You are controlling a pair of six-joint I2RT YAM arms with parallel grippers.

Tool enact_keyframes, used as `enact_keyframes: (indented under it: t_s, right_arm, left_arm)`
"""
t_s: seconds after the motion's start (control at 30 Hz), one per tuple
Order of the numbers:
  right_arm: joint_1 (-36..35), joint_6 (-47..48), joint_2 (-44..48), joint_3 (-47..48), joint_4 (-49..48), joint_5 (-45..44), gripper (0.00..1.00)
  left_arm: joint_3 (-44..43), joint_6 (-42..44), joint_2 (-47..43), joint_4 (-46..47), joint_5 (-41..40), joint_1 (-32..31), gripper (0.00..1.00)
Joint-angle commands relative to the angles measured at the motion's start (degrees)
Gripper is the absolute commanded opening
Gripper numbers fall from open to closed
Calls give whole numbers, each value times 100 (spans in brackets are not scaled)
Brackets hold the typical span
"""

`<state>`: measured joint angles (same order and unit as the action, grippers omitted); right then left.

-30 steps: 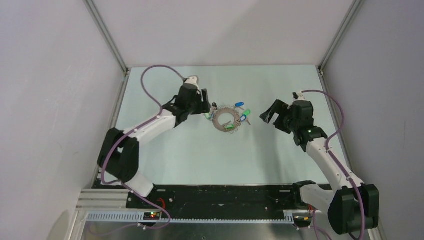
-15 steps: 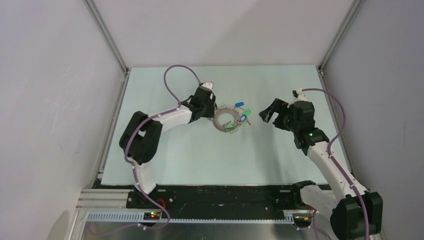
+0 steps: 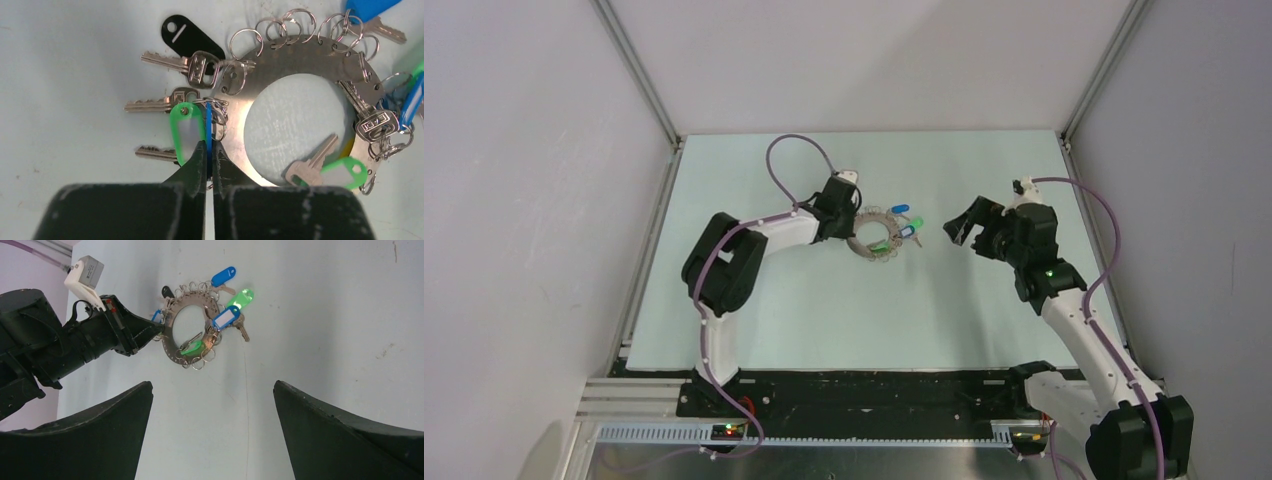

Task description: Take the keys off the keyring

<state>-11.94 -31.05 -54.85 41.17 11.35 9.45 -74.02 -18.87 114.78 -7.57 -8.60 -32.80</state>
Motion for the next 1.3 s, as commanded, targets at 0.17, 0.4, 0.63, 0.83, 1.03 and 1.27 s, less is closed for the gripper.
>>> enact_keyframes:
  t_s: [0.17,0.4,0.63,0.83,1.03,1.27]
  right_arm:
    - [-140,367,-422,133,-400,551,96]
    - [-803,1046,-693,260,-868,978,94]
    - [-2428,2272,-964,381,-1678,-169,89]
    - [-3251,3531,-1181,381,-2587,-1140,89]
    - [-3761,4408,-1543,383,-3468,-1711,90]
    - [-4211,4939,-1943,418,-3966,-1809,89]
  left_arm:
    - [598,615,-1801,132,-231,-147,0]
    - [751,736,-2868,131,35,-292,0]
    - [665,754,-3531,7,27,-646,0]
    - [492,347,-3828,-387,53,-656,0]
    - [383,-60,-4034,-592,337,-654,0]
    - [338,-289,-4189,-826,447,-659,0]
